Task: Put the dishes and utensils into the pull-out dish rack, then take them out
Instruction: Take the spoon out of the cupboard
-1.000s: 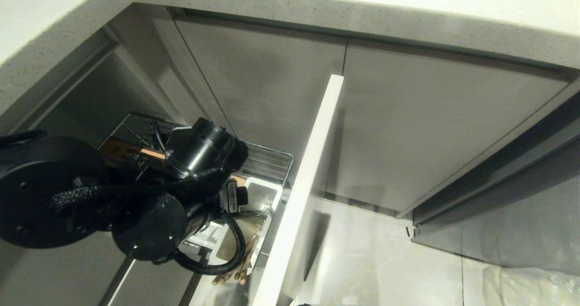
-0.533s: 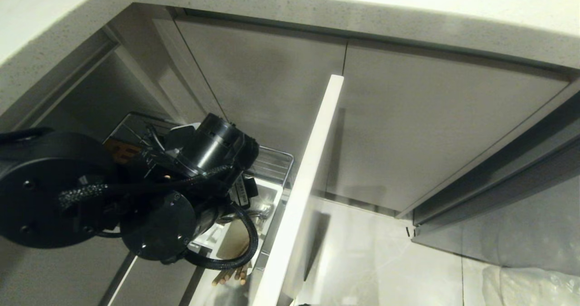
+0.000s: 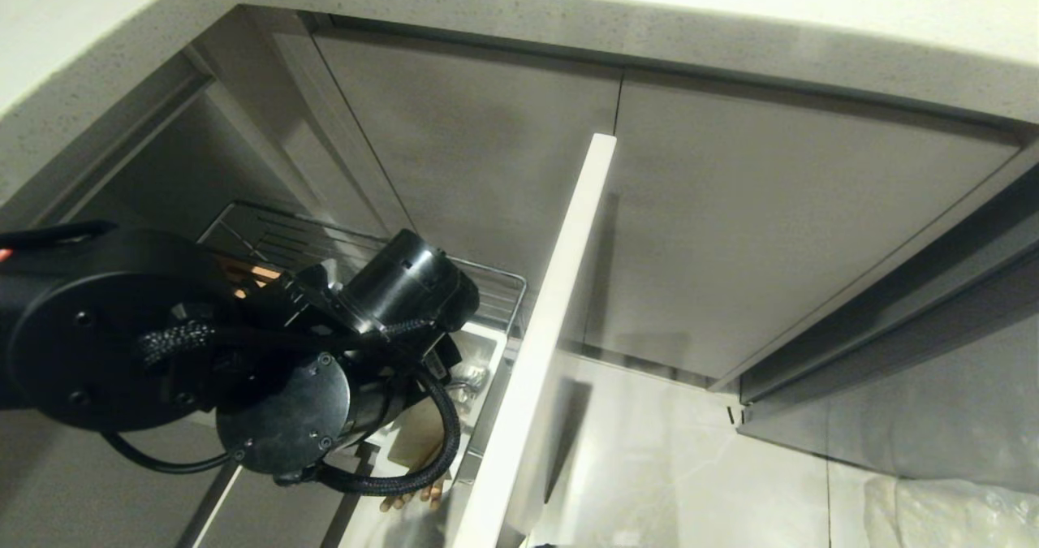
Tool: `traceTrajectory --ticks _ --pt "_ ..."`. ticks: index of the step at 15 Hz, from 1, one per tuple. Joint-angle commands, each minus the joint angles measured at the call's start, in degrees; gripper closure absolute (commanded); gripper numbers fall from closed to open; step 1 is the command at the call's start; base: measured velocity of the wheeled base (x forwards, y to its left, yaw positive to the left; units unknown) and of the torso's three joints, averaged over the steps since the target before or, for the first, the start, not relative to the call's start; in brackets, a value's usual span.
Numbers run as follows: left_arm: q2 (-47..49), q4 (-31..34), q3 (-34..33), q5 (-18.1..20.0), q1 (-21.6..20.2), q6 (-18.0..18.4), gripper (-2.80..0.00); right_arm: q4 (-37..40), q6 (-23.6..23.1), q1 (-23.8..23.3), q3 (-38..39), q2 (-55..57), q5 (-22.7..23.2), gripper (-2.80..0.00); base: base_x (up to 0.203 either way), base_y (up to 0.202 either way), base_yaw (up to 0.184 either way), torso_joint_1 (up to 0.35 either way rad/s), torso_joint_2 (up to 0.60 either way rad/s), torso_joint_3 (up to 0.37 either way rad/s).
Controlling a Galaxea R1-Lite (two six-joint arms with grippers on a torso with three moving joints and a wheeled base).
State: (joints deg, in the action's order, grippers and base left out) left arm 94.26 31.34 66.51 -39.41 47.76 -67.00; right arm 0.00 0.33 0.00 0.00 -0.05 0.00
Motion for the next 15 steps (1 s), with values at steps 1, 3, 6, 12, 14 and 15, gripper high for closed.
traceTrajectory --ticks 1,3,6,12,14,15 --pt "0.19 0.21 -0.35 1.65 -0.12 -0.51 -2.80 0.00 0.02 0.00 0.00 0.05 0.00 0.00 0.000 0.000 0.000 0.000 0.00 0.000" --pt "0.30 0.21 -0.42 5.44 -0.13 -1.57 -2.80 0.00 0.02 0.00 0.00 0.05 0.00 0.00 0.000 0.000 0.000 0.000 0.00 0.000" --pt "1.02 0.03 -0.42 5.66 -0.13 -1.82 -2.80 0.00 0.02 0.00 0.00 0.05 -0.01 0.00 0.000 0.000 0.000 0.000 0.00 0.000" --pt "1.72 -0.32 -0.42 3.72 -0.92 -1.82 -2.80 0.00 0.02 0.00 0.00 0.05 0.00 0.00 0.000 0.000 0.000 0.000 0.00 0.000" --pt "1.72 -0.32 -0.41 3.72 -0.92 -1.65 -2.80 0.00 0.02 0.00 0.00 0.05 0.00 0.00 0.000 0.000 0.000 0.000 0.00 0.000" --pt "1.72 -0.32 -0.42 3.63 -0.92 -1.56 -2.80 0.00 0.02 0.00 0.00 0.05 0.00 0.00 0.000 0.000 0.000 0.000 0.00 0.000"
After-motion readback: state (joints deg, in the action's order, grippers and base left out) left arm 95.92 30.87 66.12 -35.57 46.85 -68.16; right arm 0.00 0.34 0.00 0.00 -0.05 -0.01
